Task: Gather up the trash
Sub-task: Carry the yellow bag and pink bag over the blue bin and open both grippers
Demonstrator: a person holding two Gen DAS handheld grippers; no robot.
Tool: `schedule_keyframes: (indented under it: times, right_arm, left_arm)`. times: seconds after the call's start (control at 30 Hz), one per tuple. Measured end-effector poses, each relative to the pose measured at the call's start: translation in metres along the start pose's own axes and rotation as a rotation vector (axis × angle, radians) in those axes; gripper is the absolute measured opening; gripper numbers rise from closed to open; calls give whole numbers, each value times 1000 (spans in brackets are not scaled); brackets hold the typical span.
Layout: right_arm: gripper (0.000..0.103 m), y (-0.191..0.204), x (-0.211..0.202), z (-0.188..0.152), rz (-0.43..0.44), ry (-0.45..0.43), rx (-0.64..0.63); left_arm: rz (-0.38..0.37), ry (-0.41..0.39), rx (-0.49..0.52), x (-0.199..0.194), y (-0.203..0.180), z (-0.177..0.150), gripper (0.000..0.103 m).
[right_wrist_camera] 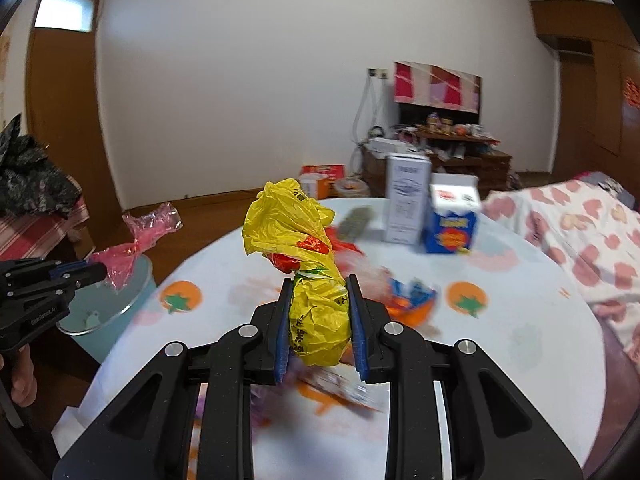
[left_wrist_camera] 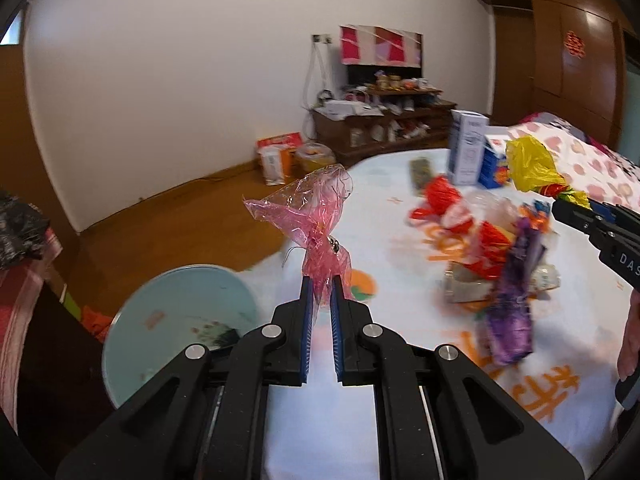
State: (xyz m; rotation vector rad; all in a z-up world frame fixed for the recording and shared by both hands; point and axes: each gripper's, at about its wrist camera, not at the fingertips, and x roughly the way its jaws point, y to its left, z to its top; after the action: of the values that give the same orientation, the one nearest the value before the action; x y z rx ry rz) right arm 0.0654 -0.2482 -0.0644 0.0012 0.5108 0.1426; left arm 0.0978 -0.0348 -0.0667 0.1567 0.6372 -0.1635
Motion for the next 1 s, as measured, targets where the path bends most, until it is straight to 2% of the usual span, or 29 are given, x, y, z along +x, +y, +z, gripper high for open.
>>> schedule_keyframes:
  times: [0.37,1.0]
  right_arm:
    - [26,56,33,10,89,9,-73]
    - [26,115,60,19,174,37,-160]
  left_arm:
    - [101,-5,-70,-4,53,-10,9]
    - [171,2,-118,-15,92,-24,9]
